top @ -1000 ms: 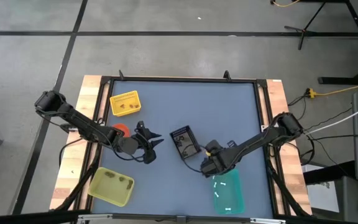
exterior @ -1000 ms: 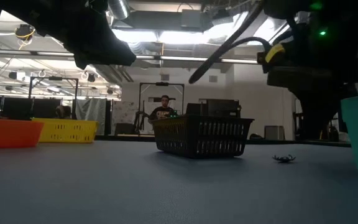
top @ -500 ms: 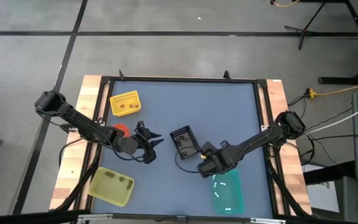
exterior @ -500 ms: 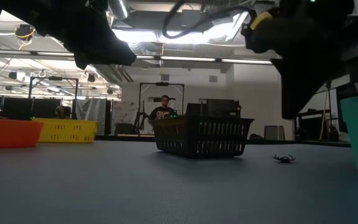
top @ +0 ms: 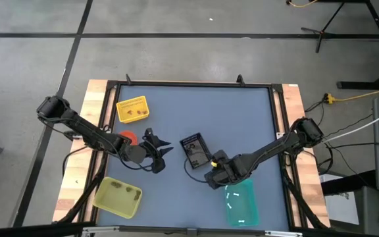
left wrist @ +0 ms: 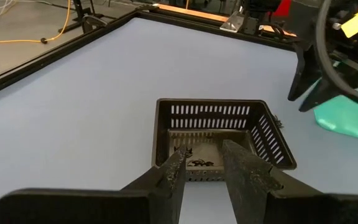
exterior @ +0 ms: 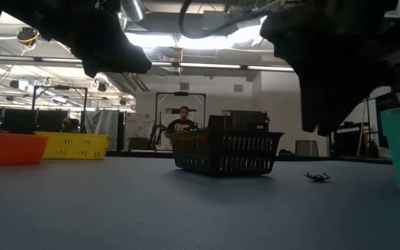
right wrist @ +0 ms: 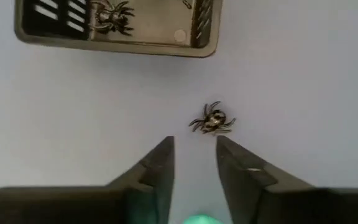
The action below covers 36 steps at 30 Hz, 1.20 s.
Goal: Sort Halloween decoration
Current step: Put the black spider toy into the black bin
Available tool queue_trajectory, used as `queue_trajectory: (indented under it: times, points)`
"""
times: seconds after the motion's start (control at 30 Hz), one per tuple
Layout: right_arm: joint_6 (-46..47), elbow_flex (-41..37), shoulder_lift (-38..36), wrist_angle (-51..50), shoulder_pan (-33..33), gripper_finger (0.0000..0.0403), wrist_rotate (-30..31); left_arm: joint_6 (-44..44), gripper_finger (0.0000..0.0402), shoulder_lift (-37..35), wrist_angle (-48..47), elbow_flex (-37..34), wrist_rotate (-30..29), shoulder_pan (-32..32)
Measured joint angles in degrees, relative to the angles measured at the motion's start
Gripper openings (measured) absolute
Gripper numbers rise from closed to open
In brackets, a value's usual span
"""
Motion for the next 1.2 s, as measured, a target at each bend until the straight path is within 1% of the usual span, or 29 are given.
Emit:
queue_trajectory:
  times: [0.13,0.3,0.37,0.53,0.8,0.9,1.2]
  points:
    - [-0.12,0.0,0.02,3.97,0.02,0.0162,-0.84,0.02,0.0092,0.0,0.0,0.0,0.0,0.0]
    - [-0.99,0.0,0.08,8.95,0.09,0.0188,-0.68,0.07,0.0092,0.0,0.0,0.0,0.0,0.0]
    - [-0.15,0.0,0.52,10.13,0.09,0.019,-0.61,0.07,0.0092,0.0,0.0,0.0,0.0,-0.02]
    - [6.48,0.09,1.19,8.59,0.09,0.0191,-0.72,0.09,0.0092,0.0,-0.02,0.0,0.0,-0.02]
    - [16.37,0.0,3.02,2.13,0.02,0.0191,-0.39,0.11,0.0092,0.0,-0.15,0.0,0.02,-0.02]
    - [18.25,0.0,3.4,-0.56,0.02,0.0191,0.43,0.13,0.0092,0.0,-0.15,0.0,-0.02,0.0]
    - [19.9,0.02,3.64,-1.11,0.02,0.0191,3.01,0.13,0.0092,0.0,-0.3,0.0,0.0,0.0]
